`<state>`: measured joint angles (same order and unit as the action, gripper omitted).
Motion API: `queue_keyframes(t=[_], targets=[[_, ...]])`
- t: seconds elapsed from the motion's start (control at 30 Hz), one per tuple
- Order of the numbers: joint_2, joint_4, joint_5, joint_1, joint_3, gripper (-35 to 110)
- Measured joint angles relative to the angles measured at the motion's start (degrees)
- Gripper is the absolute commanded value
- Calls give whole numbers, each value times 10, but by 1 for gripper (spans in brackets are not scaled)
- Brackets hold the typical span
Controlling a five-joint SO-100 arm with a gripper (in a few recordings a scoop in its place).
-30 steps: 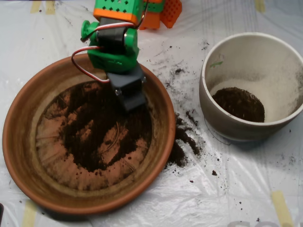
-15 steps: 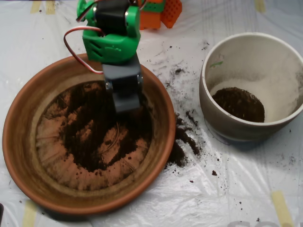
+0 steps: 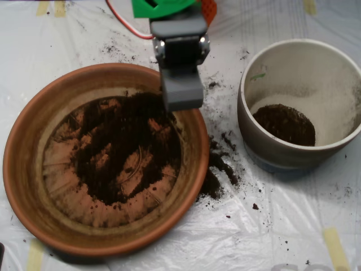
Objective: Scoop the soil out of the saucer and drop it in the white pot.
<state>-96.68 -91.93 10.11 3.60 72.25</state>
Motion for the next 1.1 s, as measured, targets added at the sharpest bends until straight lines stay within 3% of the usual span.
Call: queue_keyframes(t=[0.23,0.67,0.9,1.1], targets=[[5,-90,-52,-110,-151,0],[96,-81,-99,-260,-170,0],[112,-71,-96,-275,-141,38],[83,-54,-74,-293,-79,36]])
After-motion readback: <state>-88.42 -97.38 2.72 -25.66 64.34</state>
